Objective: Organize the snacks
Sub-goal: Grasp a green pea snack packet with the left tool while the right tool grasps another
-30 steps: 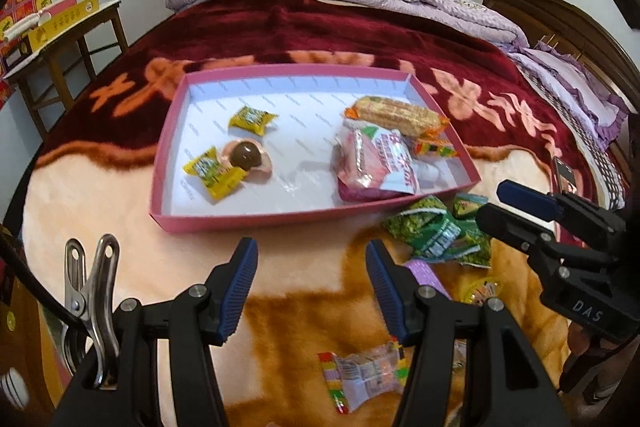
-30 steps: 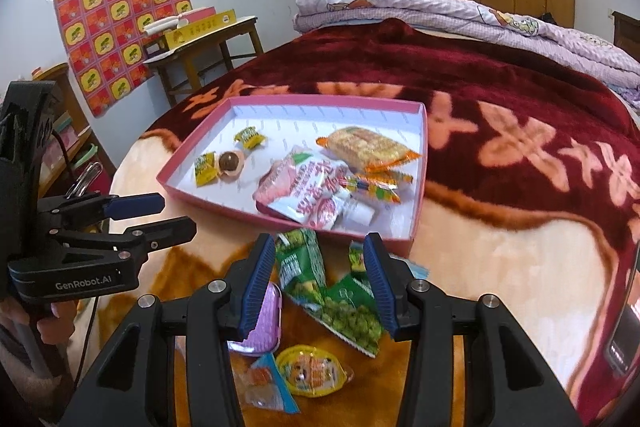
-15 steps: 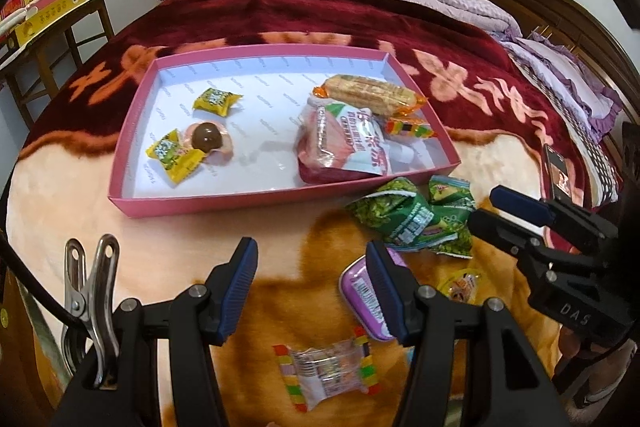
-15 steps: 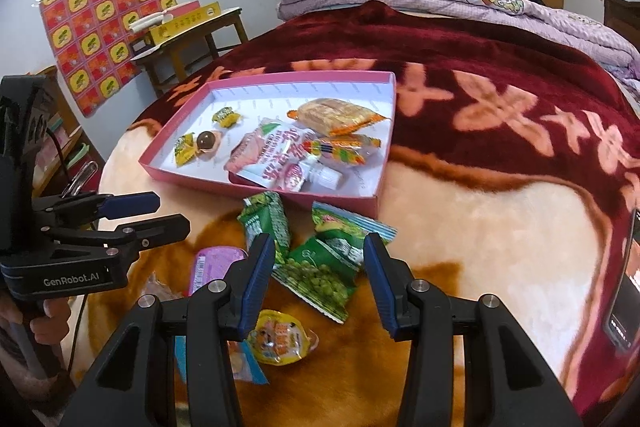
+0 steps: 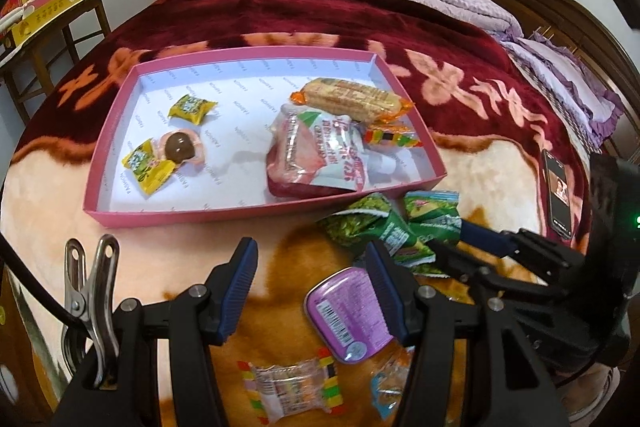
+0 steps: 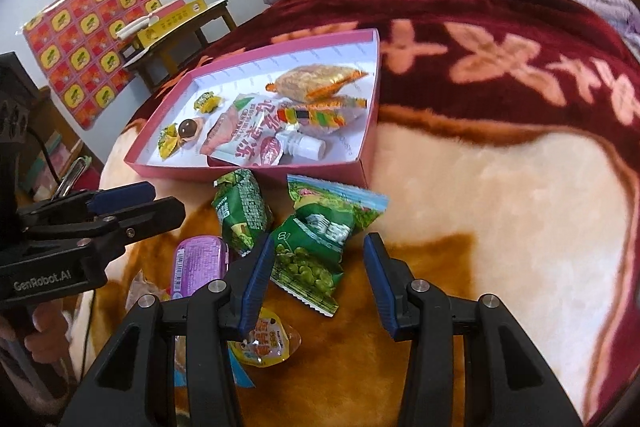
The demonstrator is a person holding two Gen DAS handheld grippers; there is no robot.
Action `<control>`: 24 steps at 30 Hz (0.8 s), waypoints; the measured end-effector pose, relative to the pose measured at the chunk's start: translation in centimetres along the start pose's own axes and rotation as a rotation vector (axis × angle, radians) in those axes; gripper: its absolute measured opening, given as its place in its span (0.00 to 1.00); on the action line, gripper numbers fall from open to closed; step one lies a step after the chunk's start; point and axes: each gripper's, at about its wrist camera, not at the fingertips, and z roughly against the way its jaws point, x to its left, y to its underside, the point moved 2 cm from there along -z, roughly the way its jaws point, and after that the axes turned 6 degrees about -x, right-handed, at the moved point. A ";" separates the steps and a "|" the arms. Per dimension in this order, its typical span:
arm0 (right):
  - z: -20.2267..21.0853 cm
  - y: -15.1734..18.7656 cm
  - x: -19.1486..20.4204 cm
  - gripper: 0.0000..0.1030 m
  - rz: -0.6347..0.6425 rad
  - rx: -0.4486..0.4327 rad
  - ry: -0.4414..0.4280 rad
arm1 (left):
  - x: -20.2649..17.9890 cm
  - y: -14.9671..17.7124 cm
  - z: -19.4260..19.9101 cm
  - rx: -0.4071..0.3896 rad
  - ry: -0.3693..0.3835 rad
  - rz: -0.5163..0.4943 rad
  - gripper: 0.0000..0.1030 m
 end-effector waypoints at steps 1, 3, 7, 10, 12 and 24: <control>-0.1 0.1 -0.1 0.46 -0.005 -0.002 -0.002 | -0.3 -0.1 -0.2 0.002 0.002 -0.004 0.58; -0.1 0.1 -0.1 0.33 -0.009 -0.010 -0.013 | -0.7 -0.2 -0.4 0.004 0.005 -0.010 0.58; 0.5 0.1 -0.1 0.28 0.012 -0.035 0.014 | -1.4 -0.6 -0.7 0.003 0.012 -0.021 0.58; 1.0 0.0 -0.2 0.26 0.013 -0.045 0.015 | -1.9 -0.8 -1.2 0.004 0.015 -0.026 0.58; 1.0 0.0 -0.3 0.25 0.013 -0.045 0.012 | -2.2 -0.9 -1.6 0.007 0.013 -0.030 0.58; 0.9 0.1 -1.1 0.25 -0.001 -0.027 -0.012 | -3.0 -0.8 -3.0 0.033 0.051 0.026 0.59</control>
